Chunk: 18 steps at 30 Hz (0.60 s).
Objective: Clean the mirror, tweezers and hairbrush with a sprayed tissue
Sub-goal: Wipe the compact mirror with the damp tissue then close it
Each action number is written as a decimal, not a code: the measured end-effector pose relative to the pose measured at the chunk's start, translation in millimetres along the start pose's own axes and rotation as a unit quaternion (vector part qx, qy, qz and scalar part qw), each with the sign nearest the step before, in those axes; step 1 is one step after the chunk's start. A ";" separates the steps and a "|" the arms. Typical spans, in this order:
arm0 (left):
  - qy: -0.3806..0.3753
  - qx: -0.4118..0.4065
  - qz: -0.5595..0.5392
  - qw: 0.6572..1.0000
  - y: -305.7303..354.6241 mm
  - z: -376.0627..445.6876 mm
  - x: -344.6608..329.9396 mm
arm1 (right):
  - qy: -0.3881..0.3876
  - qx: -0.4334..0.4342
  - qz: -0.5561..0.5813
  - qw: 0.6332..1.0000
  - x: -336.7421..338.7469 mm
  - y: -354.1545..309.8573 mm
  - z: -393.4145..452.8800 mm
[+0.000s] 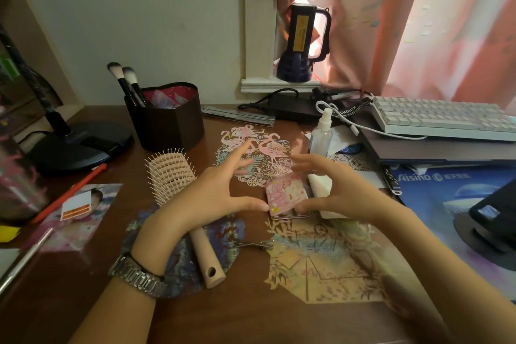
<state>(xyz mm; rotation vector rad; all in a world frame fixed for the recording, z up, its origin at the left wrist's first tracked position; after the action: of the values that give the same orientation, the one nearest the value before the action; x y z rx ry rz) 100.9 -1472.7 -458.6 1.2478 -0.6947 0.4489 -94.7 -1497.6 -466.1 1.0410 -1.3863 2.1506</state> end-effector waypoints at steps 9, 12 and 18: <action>0.002 0.005 0.066 0.998 -7.4 -4.2 0.6 | -0.004 0.007 -0.053 0.999 -12.9 15.0 -9.1; -0.005 -0.005 0.116 0.993 -6.6 -7.2 0.5 | -0.019 0.012 -0.068 0.997 -14.0 15.8 -9.0; 0.005 0.002 0.146 0.989 -13.4 -8.3 4.9 | 0.006 0.024 -0.093 0.995 -13.5 14.9 -4.5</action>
<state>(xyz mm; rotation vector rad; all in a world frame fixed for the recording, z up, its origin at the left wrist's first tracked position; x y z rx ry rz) 115.2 -1468.6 -465.9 1.1504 -0.8740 0.6974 -97.3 -1499.1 -486.4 1.1257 -1.1883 2.0589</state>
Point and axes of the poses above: each hand's wrist, its own z-axis towards the middle knuckle, its own x-axis out of the back of the hand, y = z × x, the point moved 6 cm from there along z, towards the middle knuckle, and after that the axes turned 10 degrees about y, right-handed, at the moved point
